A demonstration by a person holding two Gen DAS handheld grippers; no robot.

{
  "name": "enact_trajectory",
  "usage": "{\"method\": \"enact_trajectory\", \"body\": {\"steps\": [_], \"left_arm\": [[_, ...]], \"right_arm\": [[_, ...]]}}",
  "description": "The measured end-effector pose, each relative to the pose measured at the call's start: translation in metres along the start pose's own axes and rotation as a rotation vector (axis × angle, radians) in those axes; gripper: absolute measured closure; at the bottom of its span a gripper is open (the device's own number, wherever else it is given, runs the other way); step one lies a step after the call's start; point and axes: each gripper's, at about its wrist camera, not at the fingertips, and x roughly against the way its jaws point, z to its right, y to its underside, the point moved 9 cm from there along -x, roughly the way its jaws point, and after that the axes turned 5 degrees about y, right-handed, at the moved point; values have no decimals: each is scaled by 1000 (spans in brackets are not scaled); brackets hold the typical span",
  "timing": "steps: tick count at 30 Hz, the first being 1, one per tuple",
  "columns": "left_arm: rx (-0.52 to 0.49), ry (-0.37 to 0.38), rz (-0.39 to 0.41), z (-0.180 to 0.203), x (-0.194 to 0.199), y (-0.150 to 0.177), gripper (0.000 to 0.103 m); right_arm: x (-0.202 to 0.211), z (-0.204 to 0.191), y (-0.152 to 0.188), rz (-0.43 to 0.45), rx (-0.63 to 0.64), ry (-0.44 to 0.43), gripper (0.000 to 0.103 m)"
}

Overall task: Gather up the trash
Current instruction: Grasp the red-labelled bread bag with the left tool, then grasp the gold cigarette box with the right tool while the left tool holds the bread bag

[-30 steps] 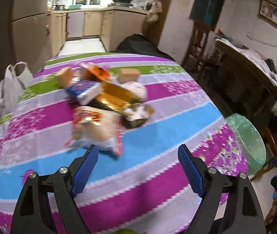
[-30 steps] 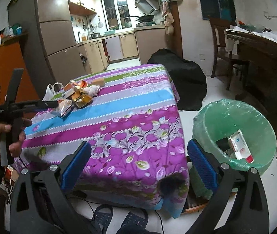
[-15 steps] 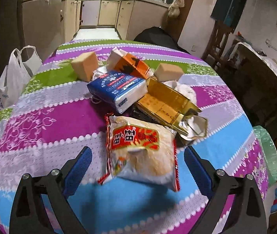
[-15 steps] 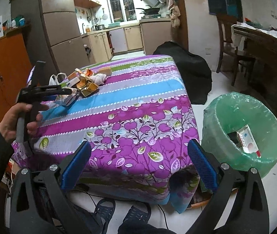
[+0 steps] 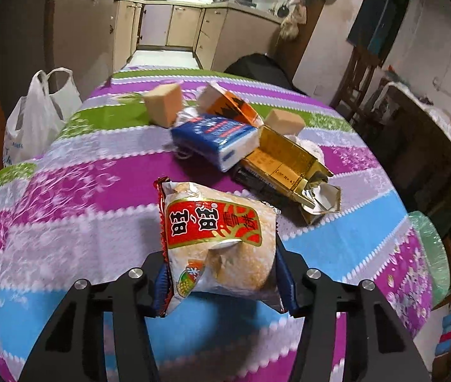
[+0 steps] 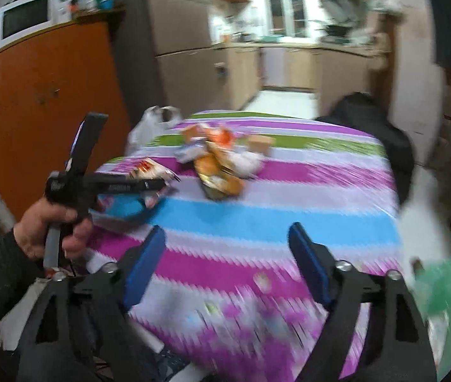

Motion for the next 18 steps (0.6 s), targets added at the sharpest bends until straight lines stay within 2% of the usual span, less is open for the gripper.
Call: {"method": "enact_trajectory", "body": {"steps": [1,3,6,8,12,16,18], "left_arm": [[4,6,4,-1,4,2,48],[8,19,7,-3,11,7,48],[6,37,8,-4,16,11,48],[13,51,6,-5,18,14,48],[22,72,7,-6,19,13,48],[21,92,8,-2,19,13,48],[22,100,9,1,19,13,48]], "right_arm": [[-12,-4,-8,-15,12,-15,44],[-50,-14,-32,-60,52,-51,49],[-95,-25,-54,-128,102,-87,51],[-130,-35,-68,-181,162,-81,51],[-175,-47,-74,-263,248,-34,51],[-203,-36,-69,-331,252,6,52],[-206,-35,-64,-342,246,-1,55]]}}
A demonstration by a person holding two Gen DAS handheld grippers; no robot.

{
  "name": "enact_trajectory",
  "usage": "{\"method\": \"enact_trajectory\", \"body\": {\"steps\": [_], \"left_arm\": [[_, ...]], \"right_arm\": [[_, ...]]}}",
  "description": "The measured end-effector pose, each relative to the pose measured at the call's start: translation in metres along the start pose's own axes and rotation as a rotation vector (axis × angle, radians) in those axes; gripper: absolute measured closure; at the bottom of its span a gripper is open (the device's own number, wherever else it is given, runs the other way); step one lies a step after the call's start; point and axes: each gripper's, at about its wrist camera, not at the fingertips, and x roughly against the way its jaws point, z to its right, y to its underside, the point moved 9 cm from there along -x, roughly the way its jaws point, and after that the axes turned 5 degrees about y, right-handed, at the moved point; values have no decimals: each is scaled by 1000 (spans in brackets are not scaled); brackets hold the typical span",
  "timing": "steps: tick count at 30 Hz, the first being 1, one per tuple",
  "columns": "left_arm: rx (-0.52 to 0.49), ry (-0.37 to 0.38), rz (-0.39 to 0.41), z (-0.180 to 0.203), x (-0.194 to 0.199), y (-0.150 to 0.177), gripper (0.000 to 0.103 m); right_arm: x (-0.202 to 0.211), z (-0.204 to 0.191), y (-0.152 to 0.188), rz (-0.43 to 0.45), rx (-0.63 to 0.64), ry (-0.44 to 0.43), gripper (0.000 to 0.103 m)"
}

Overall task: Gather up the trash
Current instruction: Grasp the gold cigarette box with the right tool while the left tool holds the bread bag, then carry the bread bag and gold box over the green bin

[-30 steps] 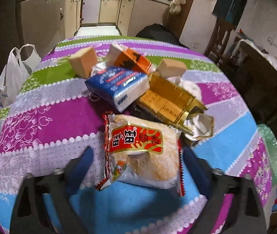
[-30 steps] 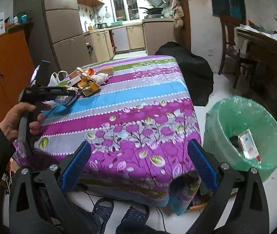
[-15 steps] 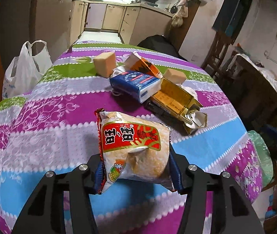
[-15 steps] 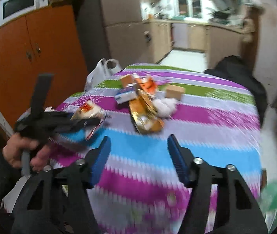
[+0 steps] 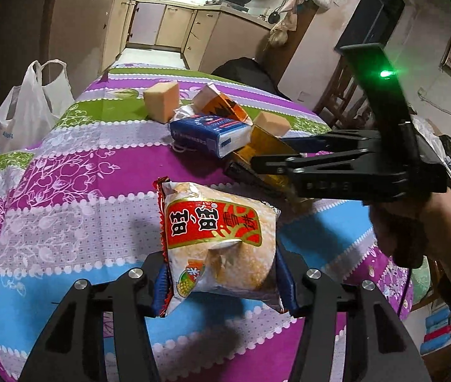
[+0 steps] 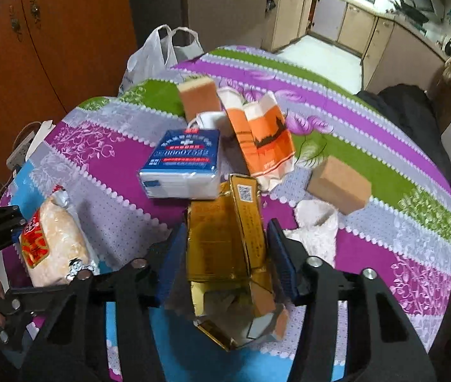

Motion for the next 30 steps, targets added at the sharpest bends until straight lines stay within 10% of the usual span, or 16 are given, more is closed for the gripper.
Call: {"method": "enact_trajectory", "body": {"steps": [16,30], "left_arm": [[5,-1,50,19,18,-11,48],[-211,155,94,174,35,-41,48]], "right_arm": [[116,10,19,266,-205,-8,57],[260,111,103,375,-443,254,57]]}}
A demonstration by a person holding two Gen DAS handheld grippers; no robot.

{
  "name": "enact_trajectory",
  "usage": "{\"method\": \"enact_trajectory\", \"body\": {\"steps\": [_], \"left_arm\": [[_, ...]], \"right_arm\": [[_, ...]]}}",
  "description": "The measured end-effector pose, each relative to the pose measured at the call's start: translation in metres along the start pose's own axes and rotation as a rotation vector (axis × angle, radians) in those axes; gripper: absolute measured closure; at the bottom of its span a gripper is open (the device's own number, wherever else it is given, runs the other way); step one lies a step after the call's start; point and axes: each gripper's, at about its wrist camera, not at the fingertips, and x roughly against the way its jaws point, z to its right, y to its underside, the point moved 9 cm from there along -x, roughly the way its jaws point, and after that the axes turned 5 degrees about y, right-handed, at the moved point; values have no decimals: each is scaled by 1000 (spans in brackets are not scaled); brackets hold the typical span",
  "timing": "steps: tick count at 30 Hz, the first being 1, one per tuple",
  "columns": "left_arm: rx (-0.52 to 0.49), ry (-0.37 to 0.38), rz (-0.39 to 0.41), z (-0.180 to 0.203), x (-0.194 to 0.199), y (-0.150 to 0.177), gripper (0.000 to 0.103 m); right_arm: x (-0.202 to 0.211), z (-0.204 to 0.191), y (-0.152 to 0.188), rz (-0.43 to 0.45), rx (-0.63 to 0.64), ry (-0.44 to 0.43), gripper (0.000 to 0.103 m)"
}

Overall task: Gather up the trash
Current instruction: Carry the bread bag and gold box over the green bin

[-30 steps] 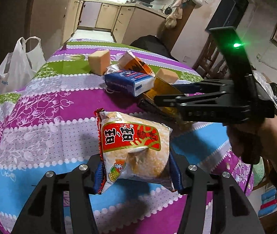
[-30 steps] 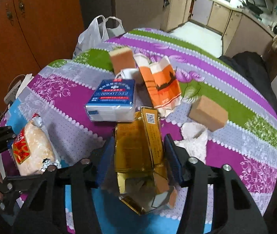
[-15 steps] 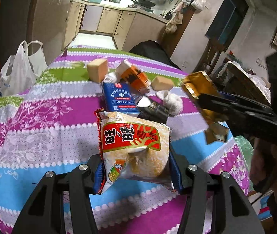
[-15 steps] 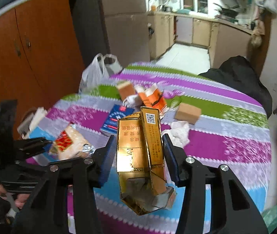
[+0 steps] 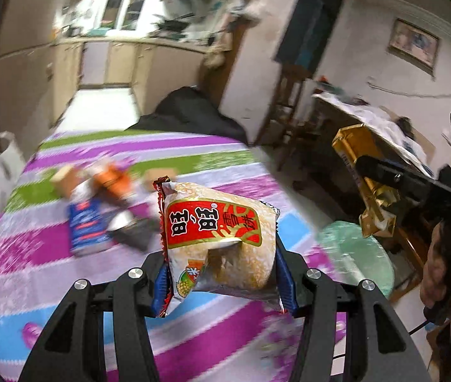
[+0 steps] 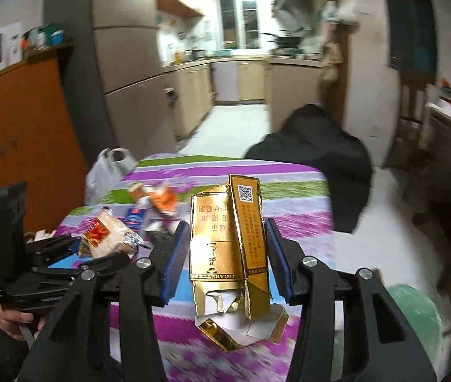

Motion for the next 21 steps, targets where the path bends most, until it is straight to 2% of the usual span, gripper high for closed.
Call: {"method": "enact_trajectory", "body": {"steps": [10,13,17,21], "left_arm": [[-136,174,-62,155,-54,-22,48],[-174,207,-78,194,-70,-27,48],[-207,259,-108,248,-93,-30,48],[-235,279,-143,290,-122,-27,48]], "right_arm": [[72,113,23,15,-108,218,57],[89,146,32,9,-151,271,56],[97,191,50,-38,-211,320,56],[93,232,70,-96,-273,350,56]]}}
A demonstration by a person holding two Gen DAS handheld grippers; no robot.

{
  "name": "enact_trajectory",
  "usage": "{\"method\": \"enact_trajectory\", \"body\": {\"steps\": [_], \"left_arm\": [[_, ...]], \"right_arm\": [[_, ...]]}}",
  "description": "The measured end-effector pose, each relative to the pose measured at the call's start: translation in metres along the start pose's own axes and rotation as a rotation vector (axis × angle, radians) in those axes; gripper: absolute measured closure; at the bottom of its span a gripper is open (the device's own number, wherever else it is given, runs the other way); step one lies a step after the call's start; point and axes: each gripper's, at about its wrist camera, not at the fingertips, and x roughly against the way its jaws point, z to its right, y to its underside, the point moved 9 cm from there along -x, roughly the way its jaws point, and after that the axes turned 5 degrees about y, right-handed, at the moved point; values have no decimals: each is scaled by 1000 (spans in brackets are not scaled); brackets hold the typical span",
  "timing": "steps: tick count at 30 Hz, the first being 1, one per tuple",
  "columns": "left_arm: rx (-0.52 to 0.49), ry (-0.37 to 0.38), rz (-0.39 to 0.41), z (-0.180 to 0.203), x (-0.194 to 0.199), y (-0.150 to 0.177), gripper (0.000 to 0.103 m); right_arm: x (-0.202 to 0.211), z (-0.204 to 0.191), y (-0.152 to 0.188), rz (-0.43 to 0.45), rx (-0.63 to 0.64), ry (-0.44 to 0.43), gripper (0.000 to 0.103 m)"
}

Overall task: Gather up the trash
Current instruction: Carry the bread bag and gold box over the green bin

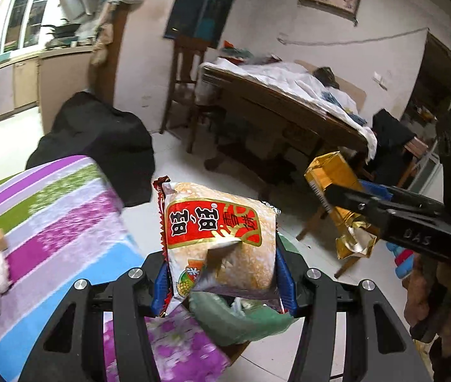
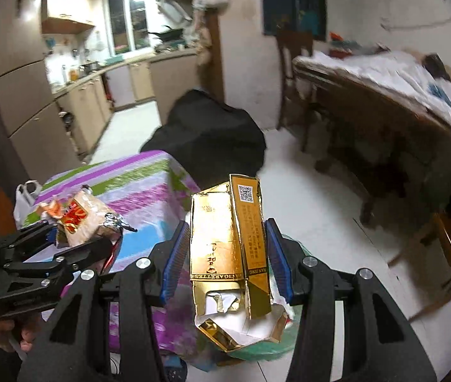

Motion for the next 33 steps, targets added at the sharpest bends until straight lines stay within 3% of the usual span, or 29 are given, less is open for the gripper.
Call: {"method": "enact_trajectory", "body": {"steps": [4,13,22,33], "left_arm": [[-18,-2,-46,20,-43,-5,48],[-33,-28,-148,20,-116,2,48],[3,-27,-242,5,-156,23,48],[6,-35,-260,6,-170,28,48]], "right_arm": [[-20,25,7,-64,-40,7,56],[-67,64,34,-187,-81,34,56],[-81,83,56,-222,-114,22,56],[-87,92,61,-227,-121,11,56]]}}
